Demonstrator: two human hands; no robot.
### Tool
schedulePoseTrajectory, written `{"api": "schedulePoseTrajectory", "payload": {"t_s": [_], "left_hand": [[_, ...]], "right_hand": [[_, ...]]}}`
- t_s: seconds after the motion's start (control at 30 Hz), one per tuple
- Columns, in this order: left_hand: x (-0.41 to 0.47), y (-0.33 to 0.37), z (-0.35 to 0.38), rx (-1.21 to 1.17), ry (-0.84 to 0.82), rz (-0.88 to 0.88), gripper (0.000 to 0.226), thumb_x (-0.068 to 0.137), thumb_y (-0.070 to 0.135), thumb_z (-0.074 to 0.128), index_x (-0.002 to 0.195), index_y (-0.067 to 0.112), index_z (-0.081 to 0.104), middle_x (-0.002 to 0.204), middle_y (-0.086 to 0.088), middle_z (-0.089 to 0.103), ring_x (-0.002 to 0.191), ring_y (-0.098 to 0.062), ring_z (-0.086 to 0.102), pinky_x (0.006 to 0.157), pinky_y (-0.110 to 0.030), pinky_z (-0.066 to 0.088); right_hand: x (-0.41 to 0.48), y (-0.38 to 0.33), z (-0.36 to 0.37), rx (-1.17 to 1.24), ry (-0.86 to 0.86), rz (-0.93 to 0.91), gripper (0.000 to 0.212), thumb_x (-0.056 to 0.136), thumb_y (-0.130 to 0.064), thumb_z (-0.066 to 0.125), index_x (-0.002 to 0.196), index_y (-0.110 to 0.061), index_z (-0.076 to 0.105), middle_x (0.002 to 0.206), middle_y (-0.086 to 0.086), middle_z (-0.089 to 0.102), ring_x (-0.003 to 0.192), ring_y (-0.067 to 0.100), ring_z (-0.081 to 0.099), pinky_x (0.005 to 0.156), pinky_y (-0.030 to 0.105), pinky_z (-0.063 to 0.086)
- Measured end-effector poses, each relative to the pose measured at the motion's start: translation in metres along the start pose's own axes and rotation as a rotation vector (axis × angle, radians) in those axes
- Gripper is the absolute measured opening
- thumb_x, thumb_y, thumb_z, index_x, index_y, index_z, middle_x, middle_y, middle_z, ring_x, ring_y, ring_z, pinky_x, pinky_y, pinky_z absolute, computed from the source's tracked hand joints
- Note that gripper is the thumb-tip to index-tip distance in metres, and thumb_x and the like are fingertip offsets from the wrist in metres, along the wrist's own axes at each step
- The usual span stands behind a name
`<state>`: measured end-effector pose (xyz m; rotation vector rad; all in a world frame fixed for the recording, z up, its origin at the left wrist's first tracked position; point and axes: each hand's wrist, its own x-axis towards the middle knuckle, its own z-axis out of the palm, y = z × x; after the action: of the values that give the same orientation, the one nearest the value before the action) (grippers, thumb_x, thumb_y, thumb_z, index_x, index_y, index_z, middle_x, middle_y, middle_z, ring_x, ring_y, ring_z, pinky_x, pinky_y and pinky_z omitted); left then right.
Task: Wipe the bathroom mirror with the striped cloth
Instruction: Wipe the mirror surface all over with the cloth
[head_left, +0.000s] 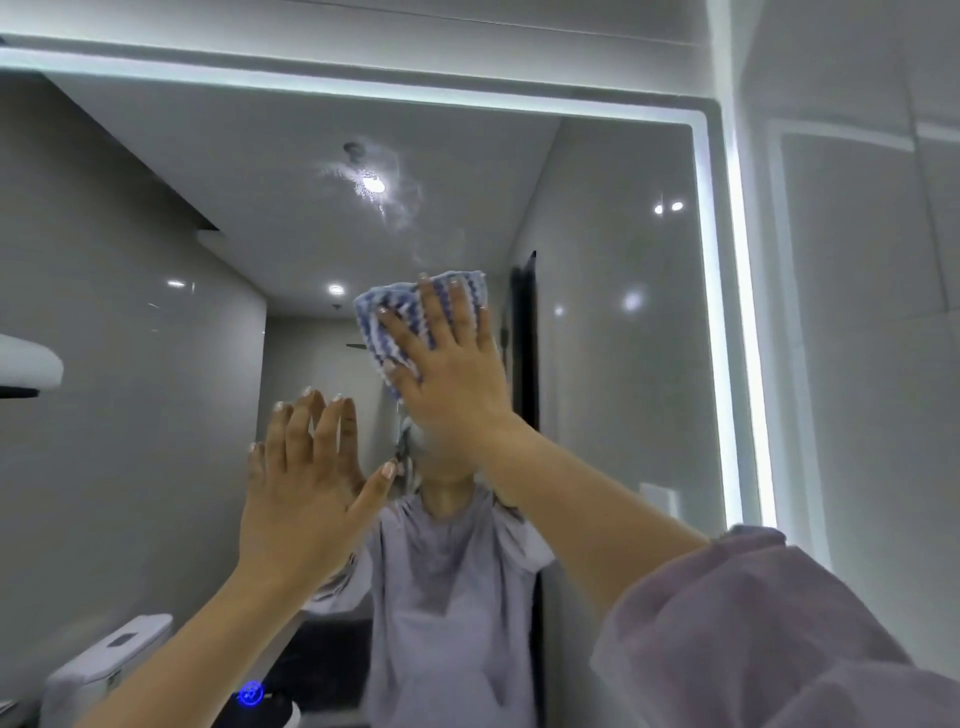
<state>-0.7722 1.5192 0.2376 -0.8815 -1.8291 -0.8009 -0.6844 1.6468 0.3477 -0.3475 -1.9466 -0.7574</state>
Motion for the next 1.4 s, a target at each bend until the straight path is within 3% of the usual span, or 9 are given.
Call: {"api": "schedulePoseTrajectory", "payload": {"t_s": [0.23, 0.37, 0.5, 0.7, 0.77, 1.0, 1.17, 1.27, 1.4], "left_hand": [[0.001, -0.006, 0.001, 0.095, -0.065, -0.015, 0.081, 0.082, 0.069, 0.021, 0.145, 0.019, 0.021, 0.155, -0.017, 0.020, 0.143, -0.038, 0.018, 0.108, -0.062, 0.028], [-0.001, -0.005, 0.003, 0.141, -0.078, -0.005, 0.084, 0.085, 0.070, 0.006, 0.147, 0.016, 0.023, 0.156, -0.018, 0.020, 0.143, -0.039, 0.018, 0.108, -0.062, 0.027], [-0.002, -0.005, 0.003, 0.161, -0.069, 0.023, 0.080, 0.087, 0.065, 0.016, 0.146, 0.014, 0.028, 0.154, -0.021, 0.023, 0.141, -0.041, 0.022, 0.106, -0.063, 0.030], [-0.003, -0.003, 0.002, 0.183, -0.062, 0.018, 0.082, 0.086, 0.065, 0.008, 0.147, 0.014, 0.027, 0.155, -0.021, 0.019, 0.143, -0.040, 0.018, 0.107, -0.062, 0.027], [-0.004, -0.003, 0.002, 0.177, -0.051, 0.023, 0.080, 0.086, 0.064, 0.014, 0.147, 0.014, 0.027, 0.155, -0.021, 0.020, 0.142, -0.040, 0.018, 0.107, -0.062, 0.027], [-0.006, -0.007, 0.006, 0.155, -0.031, 0.038, 0.078, 0.086, 0.062, 0.020, 0.147, 0.015, 0.025, 0.155, -0.020, 0.017, 0.142, -0.040, 0.019, 0.107, -0.063, 0.027], [-0.005, -0.008, 0.009, 0.132, -0.022, 0.026, 0.077, 0.085, 0.065, 0.011, 0.148, 0.021, 0.011, 0.156, -0.013, 0.000, 0.145, -0.033, 0.005, 0.112, -0.060, 0.021], [-0.005, -0.009, 0.011, 0.137, -0.016, 0.029, 0.077, 0.085, 0.066, 0.008, 0.148, 0.022, 0.006, 0.156, -0.012, -0.004, 0.144, -0.031, -0.001, 0.113, -0.058, 0.018], [-0.006, -0.010, 0.010, 0.113, -0.020, 0.038, 0.076, 0.086, 0.065, 0.012, 0.148, 0.022, 0.009, 0.156, -0.012, -0.001, 0.145, -0.032, 0.004, 0.112, -0.059, 0.020]], "right_hand": [[0.004, 0.032, -0.003, -0.068, 0.004, -0.050, 0.060, 0.099, -0.052, 0.021, 0.149, -0.035, -0.010, 0.159, 0.005, -0.017, 0.145, 0.029, -0.020, 0.115, 0.047, -0.017], [-0.006, 0.096, -0.009, -0.012, 0.043, 0.185, 0.060, 0.097, -0.052, 0.017, 0.148, -0.036, -0.010, 0.160, 0.008, -0.012, 0.145, 0.028, -0.016, 0.114, 0.046, -0.013], [-0.032, 0.160, -0.015, 0.055, 0.045, 0.521, 0.060, 0.097, -0.053, 0.015, 0.148, -0.039, -0.013, 0.160, 0.008, -0.012, 0.145, 0.031, -0.015, 0.118, 0.048, -0.007], [-0.022, 0.152, -0.021, 0.144, 0.085, 0.760, 0.058, 0.099, -0.050, 0.020, 0.149, -0.039, -0.008, 0.160, 0.007, -0.013, 0.145, 0.031, -0.017, 0.118, 0.050, -0.007], [-0.009, 0.134, -0.023, 0.130, 0.068, 0.719, 0.059, 0.099, -0.050, 0.019, 0.149, -0.038, -0.010, 0.160, 0.009, -0.014, 0.145, 0.033, -0.017, 0.117, 0.051, -0.007], [0.050, 0.033, -0.021, 0.053, 0.113, 0.316, 0.061, 0.098, -0.051, 0.015, 0.150, -0.031, -0.011, 0.158, 0.007, -0.018, 0.144, 0.033, -0.020, 0.112, 0.051, -0.018], [0.062, -0.028, -0.008, 0.058, 0.089, 0.119, 0.060, 0.098, -0.052, 0.017, 0.150, -0.035, -0.008, 0.159, 0.006, -0.018, 0.143, 0.029, -0.023, 0.111, 0.046, -0.023], [0.063, -0.026, -0.009, 0.074, 0.060, 0.078, 0.059, 0.099, -0.051, 0.019, 0.149, -0.036, -0.007, 0.159, 0.004, -0.016, 0.144, 0.028, -0.022, 0.115, 0.046, -0.018], [0.058, 0.009, -0.018, 0.008, 0.031, 0.007, 0.058, 0.099, -0.052, 0.017, 0.149, -0.038, -0.009, 0.159, 0.000, -0.016, 0.145, 0.025, -0.020, 0.116, 0.043, -0.017]]}}
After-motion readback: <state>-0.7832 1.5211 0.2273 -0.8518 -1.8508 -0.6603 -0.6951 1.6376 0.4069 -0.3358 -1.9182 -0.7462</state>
